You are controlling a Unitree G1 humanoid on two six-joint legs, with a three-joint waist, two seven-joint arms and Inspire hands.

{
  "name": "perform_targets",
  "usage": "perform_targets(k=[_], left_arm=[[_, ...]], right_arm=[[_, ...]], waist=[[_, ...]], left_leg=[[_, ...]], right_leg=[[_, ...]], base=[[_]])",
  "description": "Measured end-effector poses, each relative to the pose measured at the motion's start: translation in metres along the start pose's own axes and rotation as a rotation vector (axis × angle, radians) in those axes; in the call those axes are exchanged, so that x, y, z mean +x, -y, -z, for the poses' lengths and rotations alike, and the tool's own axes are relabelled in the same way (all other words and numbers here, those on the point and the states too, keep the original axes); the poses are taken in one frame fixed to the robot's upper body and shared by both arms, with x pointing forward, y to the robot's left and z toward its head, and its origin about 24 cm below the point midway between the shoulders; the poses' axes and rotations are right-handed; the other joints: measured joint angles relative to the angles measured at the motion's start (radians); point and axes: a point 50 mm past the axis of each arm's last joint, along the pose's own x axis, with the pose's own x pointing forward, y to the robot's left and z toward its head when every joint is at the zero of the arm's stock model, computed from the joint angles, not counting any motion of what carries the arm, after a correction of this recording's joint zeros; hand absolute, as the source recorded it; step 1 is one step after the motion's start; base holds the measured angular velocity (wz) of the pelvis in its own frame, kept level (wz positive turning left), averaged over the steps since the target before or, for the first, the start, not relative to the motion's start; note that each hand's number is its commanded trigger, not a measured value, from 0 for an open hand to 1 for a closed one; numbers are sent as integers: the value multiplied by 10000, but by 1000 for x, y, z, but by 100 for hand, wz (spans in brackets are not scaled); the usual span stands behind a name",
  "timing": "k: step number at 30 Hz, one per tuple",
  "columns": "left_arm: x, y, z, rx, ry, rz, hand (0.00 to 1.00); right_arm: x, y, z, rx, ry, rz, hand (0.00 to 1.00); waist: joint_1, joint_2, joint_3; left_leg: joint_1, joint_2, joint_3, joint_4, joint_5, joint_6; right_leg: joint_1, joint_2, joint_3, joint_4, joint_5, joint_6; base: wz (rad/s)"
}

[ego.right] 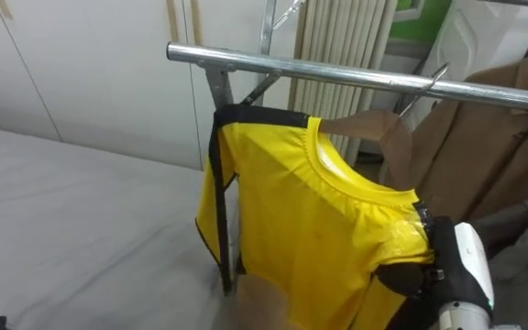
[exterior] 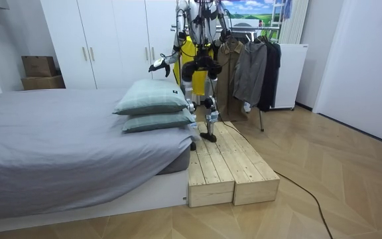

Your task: Hang clothes

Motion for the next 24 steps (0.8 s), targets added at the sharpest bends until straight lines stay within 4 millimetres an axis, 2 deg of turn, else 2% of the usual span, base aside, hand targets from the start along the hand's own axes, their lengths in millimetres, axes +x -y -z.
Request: perform_targets(k=[11, 24], left_arm=[[0, -1, 0, -13, 26, -8, 0], [3, 1, -4, -73, 155, 413, 0]], right_arm=[[11, 2, 7, -116, -507, -183, 100], [14, -1, 13, -267, -713, -318, 100]], waist=[[39, -126, 61], [40, -134, 64]], left_leg=[[-3, -3, -80, 0, 3, -5], [-9, -9, -144, 1, 4, -7]], right_leg=[[15, -10, -71, 9, 1, -1], [27, -13, -77, -5, 3, -4]], base=[[0], [0]])
